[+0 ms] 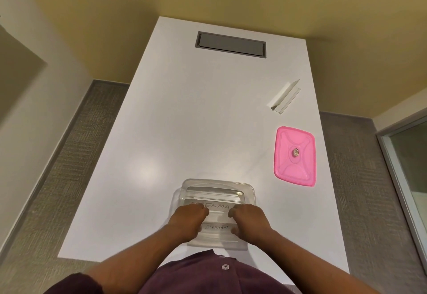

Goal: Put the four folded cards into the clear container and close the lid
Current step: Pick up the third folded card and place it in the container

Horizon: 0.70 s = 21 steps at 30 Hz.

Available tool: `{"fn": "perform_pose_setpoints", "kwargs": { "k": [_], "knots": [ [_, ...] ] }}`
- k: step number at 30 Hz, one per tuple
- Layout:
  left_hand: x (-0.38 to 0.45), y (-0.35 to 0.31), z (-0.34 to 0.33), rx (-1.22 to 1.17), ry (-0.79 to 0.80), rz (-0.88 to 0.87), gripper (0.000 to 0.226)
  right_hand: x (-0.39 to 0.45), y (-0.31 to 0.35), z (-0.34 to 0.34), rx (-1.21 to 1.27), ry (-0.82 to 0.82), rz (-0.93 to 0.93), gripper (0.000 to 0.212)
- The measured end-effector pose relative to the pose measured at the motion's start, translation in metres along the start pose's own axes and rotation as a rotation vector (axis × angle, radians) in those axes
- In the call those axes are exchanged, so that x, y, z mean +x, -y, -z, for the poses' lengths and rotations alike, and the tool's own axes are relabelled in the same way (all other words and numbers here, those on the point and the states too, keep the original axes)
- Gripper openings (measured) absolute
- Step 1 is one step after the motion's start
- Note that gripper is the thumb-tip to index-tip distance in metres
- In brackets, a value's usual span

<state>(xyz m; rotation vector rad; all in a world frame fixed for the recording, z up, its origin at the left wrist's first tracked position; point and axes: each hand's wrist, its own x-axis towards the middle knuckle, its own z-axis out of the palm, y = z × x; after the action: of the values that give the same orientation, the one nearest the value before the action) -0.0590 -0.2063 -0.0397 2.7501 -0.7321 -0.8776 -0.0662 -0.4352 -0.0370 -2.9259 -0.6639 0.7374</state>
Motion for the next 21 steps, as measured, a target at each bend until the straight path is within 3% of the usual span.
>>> {"fn": "perform_pose_setpoints", "kwargs": {
  "k": [4,8,12,21],
  "knots": [
    [0.004,-0.003,0.021,-0.088,-0.092,-0.031,0.035,0.0,-0.008,0.023,0.19,-0.21,-0.021,0.042],
    [0.015,-0.005,0.06,-0.292,-0.344,-0.015,0.02,0.009,-0.024,0.054,0.368,-0.398,-0.077,0.032],
    [0.042,0.006,0.095,-0.382,-0.472,0.049,0.013,0.035,-0.055,0.084,0.438,-0.5,-0.184,0.018],
    [0.112,0.085,0.098,-0.336,-0.45,0.198,0.02,0.113,-0.148,0.133,0.574,-0.502,-0.504,0.021]
  ]
}}
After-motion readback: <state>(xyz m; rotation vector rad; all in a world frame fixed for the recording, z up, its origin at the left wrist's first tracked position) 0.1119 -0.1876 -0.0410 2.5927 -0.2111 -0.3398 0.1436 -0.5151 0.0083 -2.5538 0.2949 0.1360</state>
